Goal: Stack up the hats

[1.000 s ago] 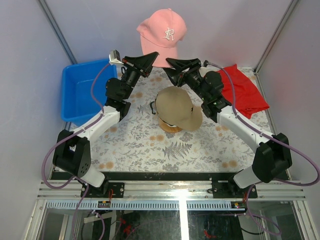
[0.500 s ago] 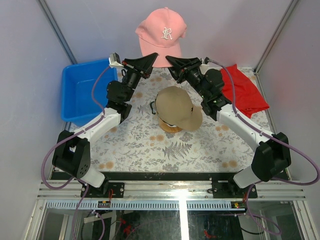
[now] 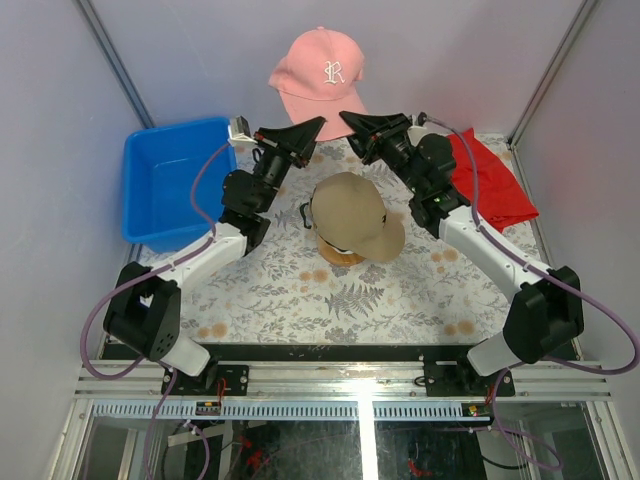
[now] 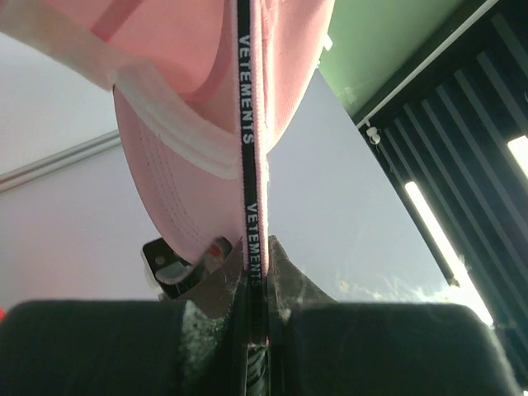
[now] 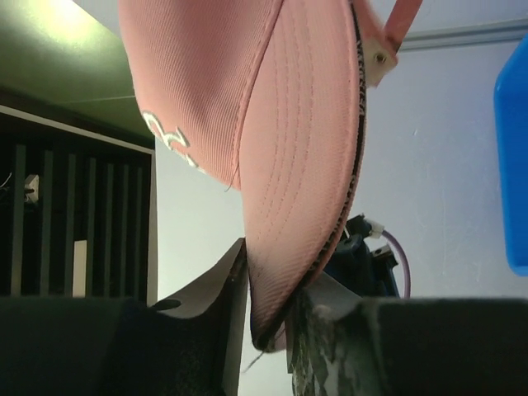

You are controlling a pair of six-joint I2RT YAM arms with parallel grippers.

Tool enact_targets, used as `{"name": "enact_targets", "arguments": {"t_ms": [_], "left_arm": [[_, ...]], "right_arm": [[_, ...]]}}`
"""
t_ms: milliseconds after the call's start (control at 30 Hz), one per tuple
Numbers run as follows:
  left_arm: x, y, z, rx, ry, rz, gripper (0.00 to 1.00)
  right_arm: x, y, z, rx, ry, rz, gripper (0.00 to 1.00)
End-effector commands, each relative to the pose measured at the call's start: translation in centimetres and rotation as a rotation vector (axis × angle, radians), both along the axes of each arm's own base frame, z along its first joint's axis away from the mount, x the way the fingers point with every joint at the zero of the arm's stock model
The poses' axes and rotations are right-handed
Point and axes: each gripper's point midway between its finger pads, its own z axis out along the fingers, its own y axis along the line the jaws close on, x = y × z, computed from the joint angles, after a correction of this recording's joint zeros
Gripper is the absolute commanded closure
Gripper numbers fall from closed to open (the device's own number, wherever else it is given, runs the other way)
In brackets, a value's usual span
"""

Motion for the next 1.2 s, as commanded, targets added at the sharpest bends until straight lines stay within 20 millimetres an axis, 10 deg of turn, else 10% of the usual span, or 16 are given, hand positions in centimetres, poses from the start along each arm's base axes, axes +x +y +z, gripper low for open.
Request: {"name": "enact_targets", "arguments": {"t_ms": [0, 367, 567, 767, 1167], "left_arm": [[-4.0, -3.1, 1.0, 0.068, -0.104, -0.108, 1.0], [-4.8, -2.8, 0.5, 0.085, -0.107, -0.051, 1.0], [-4.2, -2.8, -0.5, 0.125, -0.085, -0.034, 0.99], [-2.8, 0.2, -1.9, 0.22, -0.021, 0.047, 0.55], [-0.2, 8.4, -7.5, 0.319, 0.174, 0.065, 0.3]], "right_arm": [[-0.2, -3.2, 4.8, 0.036, -0.128, -0.081, 0.71], [0.0, -4.8, 3.9, 0.004, -0.104, -0.11, 0.79], [0.0, -5.3, 3.9, -0.033, -0.108, -0.091, 1.0], [-0.5, -7.4, 2.8, -0.168, -0.117, 0.002, 1.0], [-3.8, -7.4, 0.6, -0.184, -0.157, 0.376, 1.0]]}}
